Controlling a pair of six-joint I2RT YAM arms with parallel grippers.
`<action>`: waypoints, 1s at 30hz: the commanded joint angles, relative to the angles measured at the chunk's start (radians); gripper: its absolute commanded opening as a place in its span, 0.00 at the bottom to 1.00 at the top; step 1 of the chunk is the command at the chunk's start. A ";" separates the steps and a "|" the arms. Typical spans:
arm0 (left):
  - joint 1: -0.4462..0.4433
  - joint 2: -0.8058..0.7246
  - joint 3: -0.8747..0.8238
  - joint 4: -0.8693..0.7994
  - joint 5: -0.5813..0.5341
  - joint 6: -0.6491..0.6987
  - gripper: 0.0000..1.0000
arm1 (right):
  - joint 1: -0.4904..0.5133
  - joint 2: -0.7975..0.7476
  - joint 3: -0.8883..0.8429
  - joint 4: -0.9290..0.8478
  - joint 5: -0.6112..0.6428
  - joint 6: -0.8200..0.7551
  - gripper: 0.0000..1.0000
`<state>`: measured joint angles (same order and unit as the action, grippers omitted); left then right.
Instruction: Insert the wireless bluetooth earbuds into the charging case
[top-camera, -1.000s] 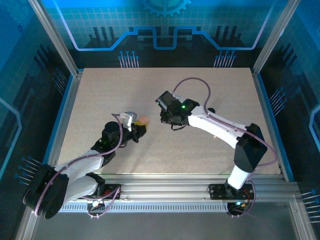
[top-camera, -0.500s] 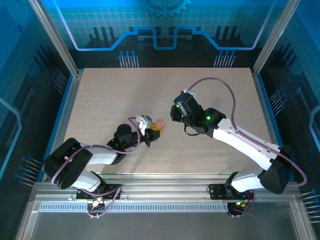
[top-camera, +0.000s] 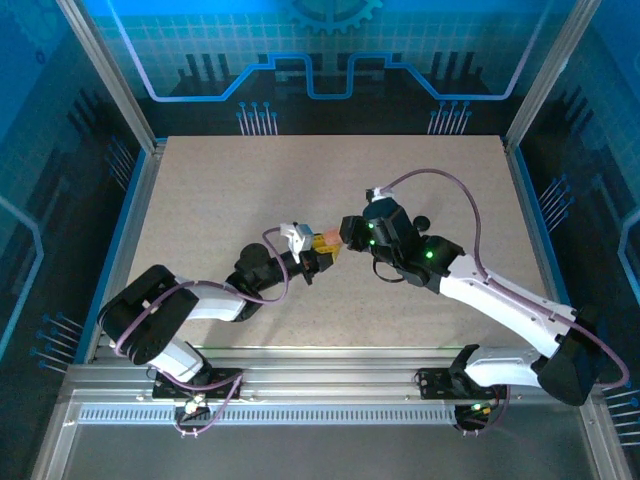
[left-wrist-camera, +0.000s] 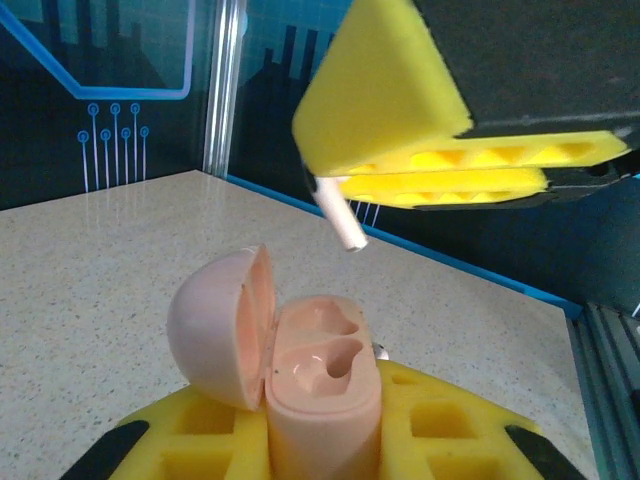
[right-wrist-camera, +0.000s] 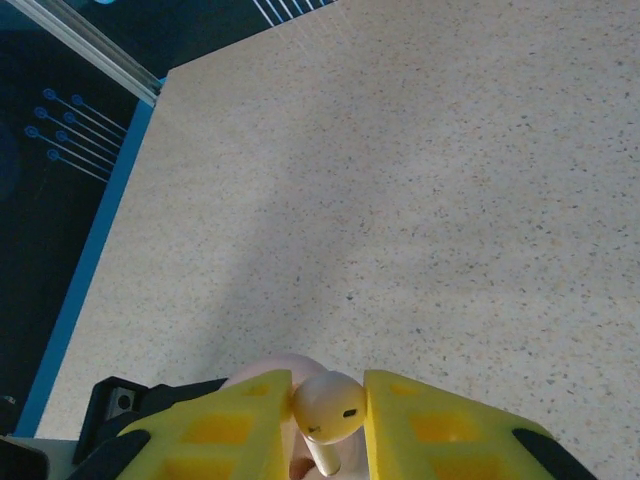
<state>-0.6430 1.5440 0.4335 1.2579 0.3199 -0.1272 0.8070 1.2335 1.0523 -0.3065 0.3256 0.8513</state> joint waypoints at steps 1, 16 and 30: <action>-0.012 0.004 0.028 0.041 0.017 0.028 0.19 | 0.014 -0.015 -0.014 0.074 -0.019 0.000 0.26; -0.014 -0.028 0.030 0.029 -0.021 0.027 0.19 | 0.049 0.014 -0.020 0.094 0.000 0.013 0.26; -0.014 -0.038 0.048 0.053 -0.033 0.028 0.19 | 0.064 0.019 -0.029 0.097 -0.017 0.038 0.23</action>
<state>-0.6491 1.5352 0.4465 1.2610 0.3031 -0.1234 0.8509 1.2503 1.0336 -0.2066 0.3065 0.8749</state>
